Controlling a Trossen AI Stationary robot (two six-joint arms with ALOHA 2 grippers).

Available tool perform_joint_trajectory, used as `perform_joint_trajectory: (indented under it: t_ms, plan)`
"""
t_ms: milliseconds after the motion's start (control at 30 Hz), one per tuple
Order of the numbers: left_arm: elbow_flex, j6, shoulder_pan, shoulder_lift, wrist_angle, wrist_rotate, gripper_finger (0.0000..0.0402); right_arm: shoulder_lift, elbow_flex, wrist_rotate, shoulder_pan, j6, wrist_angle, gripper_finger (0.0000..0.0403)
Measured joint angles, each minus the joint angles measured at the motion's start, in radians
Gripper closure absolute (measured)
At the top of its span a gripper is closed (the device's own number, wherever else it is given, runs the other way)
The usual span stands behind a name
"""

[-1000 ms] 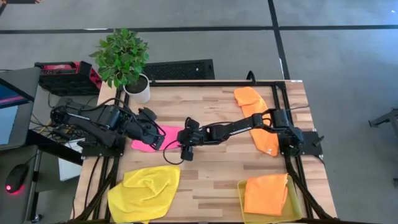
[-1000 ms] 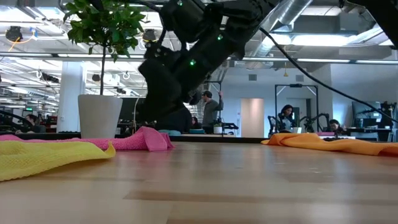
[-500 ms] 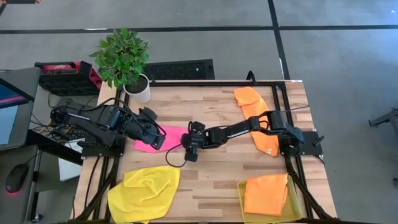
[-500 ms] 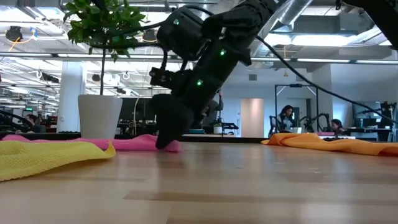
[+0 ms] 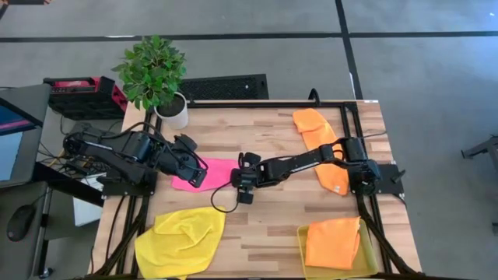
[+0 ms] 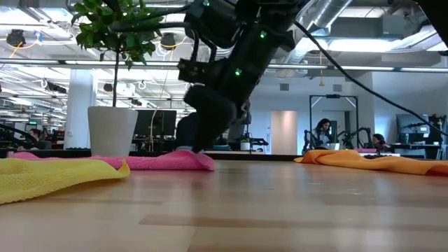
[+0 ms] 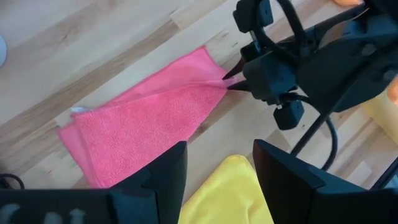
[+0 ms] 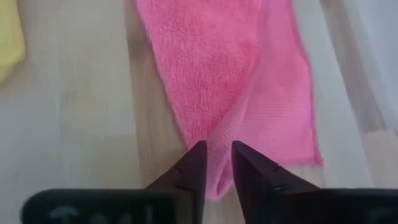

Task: Fold microfiber towels
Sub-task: Fold the pink microfiber cloth

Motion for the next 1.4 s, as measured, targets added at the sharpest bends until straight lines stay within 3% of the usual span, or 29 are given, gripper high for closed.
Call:
perform_joint_trajectory:
  t_ms: [267,600,767,967,1400]
  plan:
    - [0.000,0.021,0.000,0.002,0.000,0.000,0.0226,-0.068,-0.001,-0.031,-0.002,-0.049,-0.075,0.0394]
    - [0.000,0.040,-0.027,0.015,0.000,0.001,0.0226,-0.087,-0.001,-0.223,-0.001,-0.001,-0.035,0.0324]
    - [0.000,0.039,-0.035,0.015,0.000,0.001,0.0226,-0.086,-0.015,-0.215,0.013,-0.068,-0.028,0.0281]
    - [0.000,0.038,-0.035,0.015,0.000,0.001,0.0226,-0.084,-0.060,-0.209,-0.009,0.000,-0.005,0.0230]
    - [0.000,0.037,-0.035,0.015,0.000,-0.001,0.0226,-0.084,-0.127,-0.208,-0.037,0.009,0.098,0.0225]
